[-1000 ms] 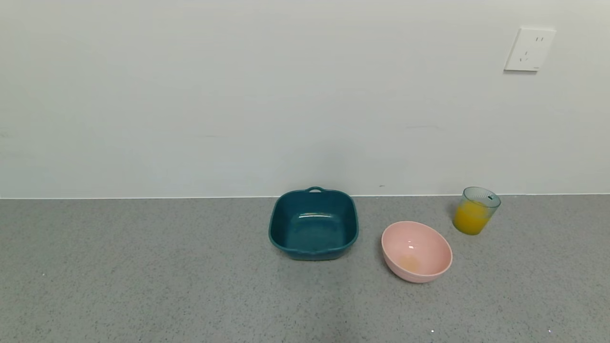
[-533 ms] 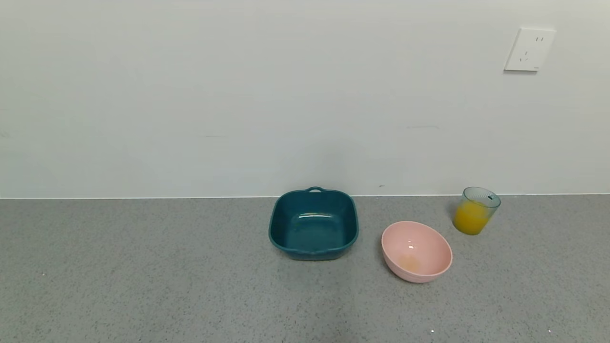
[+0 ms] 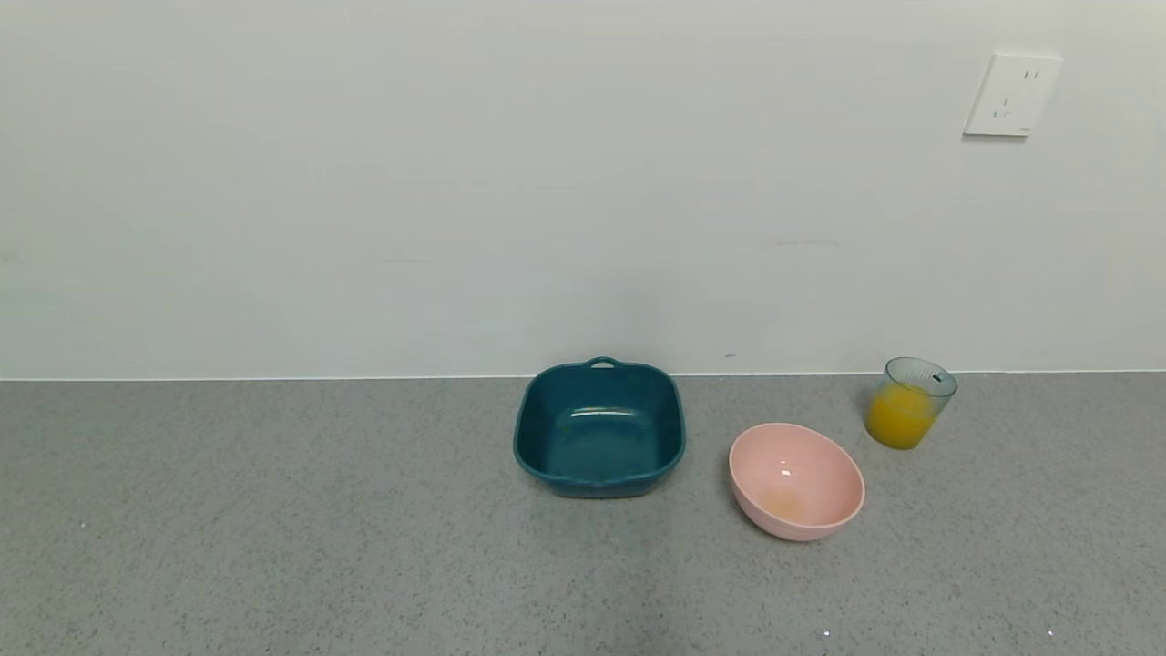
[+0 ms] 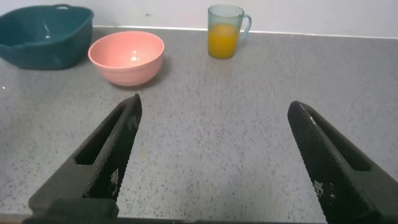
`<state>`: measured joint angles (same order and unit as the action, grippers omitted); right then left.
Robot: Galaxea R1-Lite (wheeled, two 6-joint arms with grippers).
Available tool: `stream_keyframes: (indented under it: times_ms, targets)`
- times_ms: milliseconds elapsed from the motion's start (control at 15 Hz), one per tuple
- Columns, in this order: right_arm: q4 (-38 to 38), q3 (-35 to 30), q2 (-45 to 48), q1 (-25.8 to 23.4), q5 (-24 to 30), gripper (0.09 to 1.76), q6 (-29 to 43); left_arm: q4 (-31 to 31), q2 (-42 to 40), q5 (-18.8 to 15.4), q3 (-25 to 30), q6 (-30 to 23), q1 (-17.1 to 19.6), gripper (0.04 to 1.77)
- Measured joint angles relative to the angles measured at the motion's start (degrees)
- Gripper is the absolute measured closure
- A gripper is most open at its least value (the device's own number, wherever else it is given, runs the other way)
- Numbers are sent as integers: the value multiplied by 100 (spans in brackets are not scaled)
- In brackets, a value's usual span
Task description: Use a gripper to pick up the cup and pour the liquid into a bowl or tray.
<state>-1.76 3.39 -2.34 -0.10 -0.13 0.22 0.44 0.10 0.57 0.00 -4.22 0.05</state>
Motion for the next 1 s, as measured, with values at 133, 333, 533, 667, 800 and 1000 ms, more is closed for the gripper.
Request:
stream_keyframes:
  times_ms: [133,333,533,667,800,1000]
  targets:
    - [-44,421,-195,-6,0,14,9,0,0,2,0,0,0,9]
    - [-67,1045,-788,-67,13,14,11,-2,0,2,0,0,0,9]
    - [-63,1626,-1701,-271,18,14,13,0,0,2,0,0,0,9]
    - [-33,2000,-2417,-422,18,14,18,0,0,2,0,1,0,9]
    - [9,2417,-3228,-519,13,14,57,0,0,2,0,1,0,9]
    - [227,2899,-4365,-590,-11,14,149,0,0,0,0,0,0,9]
